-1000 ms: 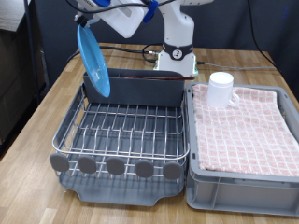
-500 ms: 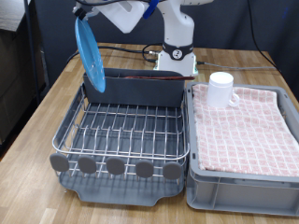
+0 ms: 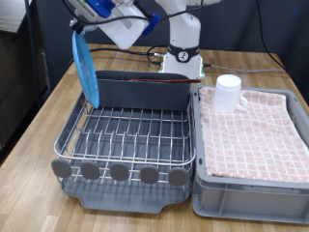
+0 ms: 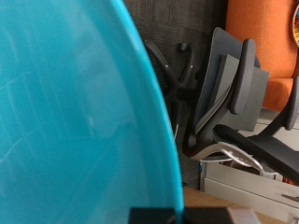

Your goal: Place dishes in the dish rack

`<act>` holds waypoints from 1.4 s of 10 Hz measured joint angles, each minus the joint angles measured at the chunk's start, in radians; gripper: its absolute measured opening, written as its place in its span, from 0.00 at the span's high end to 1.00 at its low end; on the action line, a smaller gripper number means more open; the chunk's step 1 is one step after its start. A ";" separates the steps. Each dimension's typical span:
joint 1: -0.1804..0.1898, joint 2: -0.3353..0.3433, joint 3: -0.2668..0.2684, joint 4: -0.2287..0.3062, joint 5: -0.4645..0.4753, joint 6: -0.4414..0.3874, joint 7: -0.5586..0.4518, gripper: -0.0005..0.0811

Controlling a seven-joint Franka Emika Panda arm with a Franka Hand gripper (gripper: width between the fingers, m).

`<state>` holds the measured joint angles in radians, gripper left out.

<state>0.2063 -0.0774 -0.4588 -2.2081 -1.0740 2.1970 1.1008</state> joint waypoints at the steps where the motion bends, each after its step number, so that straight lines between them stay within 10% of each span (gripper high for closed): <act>1: 0.000 0.018 -0.003 -0.001 -0.028 0.009 0.026 0.97; 14: 0.000 0.175 -0.024 -0.048 -0.081 0.080 0.223 0.97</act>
<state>0.2061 0.0978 -0.4823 -2.2558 -1.1546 2.2770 1.3241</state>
